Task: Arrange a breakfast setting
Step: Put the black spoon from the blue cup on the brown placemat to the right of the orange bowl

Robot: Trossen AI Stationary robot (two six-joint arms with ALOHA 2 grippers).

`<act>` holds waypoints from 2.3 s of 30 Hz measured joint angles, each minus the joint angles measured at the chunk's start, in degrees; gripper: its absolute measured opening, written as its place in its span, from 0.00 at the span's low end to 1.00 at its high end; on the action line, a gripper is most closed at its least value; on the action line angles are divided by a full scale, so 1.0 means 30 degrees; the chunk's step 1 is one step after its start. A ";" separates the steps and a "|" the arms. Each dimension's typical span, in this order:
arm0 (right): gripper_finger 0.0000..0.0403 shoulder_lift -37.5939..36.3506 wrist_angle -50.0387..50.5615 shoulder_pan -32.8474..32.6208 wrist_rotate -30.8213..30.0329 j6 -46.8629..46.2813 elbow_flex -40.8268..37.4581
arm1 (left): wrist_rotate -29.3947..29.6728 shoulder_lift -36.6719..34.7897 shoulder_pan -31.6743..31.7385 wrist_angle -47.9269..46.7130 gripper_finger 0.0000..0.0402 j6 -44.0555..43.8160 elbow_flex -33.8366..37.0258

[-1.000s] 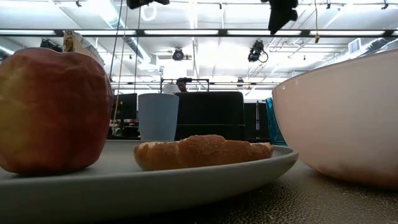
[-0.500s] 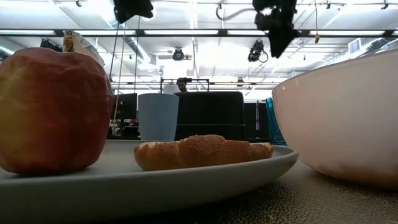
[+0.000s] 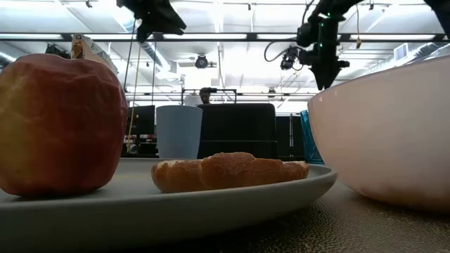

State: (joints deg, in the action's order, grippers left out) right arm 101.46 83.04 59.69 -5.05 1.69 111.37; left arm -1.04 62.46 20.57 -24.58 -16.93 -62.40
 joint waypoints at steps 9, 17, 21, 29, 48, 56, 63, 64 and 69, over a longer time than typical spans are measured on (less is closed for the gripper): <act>0.40 0.0664 0.0298 0.0382 0.0627 0.0068 -0.0007 | -0.0059 0.0007 0.0864 0.0669 0.23 -0.0007 -0.0018; 0.40 0.1481 0.0717 0.0267 0.0185 -0.0559 -0.0020 | -0.0253 0.0007 0.0827 0.0663 0.23 -0.0133 -0.0018; 0.40 0.1469 0.0635 0.0151 0.0081 -0.0692 -0.0124 | -0.0506 0.0007 0.0820 0.0591 0.23 -0.0153 -0.0018; 0.40 0.1469 0.0745 0.0151 0.0217 -0.0711 -0.0135 | -0.0583 0.0007 0.0820 0.0554 0.23 -0.0030 -0.0018; 0.37 0.1461 -0.0371 0.0036 0.0705 -0.0991 -0.1778 | -0.0627 0.0007 0.0820 0.0191 0.23 0.0430 -0.0051; 0.26 0.1461 -0.0352 -0.0127 0.0705 -0.0982 -0.1778 | -0.0627 0.0009 0.0820 -0.0379 0.23 0.0590 -0.0055; 0.22 0.1461 -0.0306 -0.0509 0.0712 -0.0933 -0.1778 | -0.0619 0.0007 0.0820 -0.0386 0.23 0.0860 -0.0054; 0.22 0.1461 -0.0292 -0.0572 0.0712 -0.0925 -0.1778 | -0.0619 0.0013 0.0820 -0.0386 0.23 0.0867 -0.0055; 0.22 0.1461 -0.0283 -0.0844 0.0712 -0.0731 -0.1778 | -0.0619 0.0009 0.0820 -0.0386 0.23 0.0906 -0.0049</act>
State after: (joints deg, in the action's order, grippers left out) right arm 105.84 82.19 57.16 -2.92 -0.50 106.04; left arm -2.90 62.48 23.03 -25.74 -14.21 -62.55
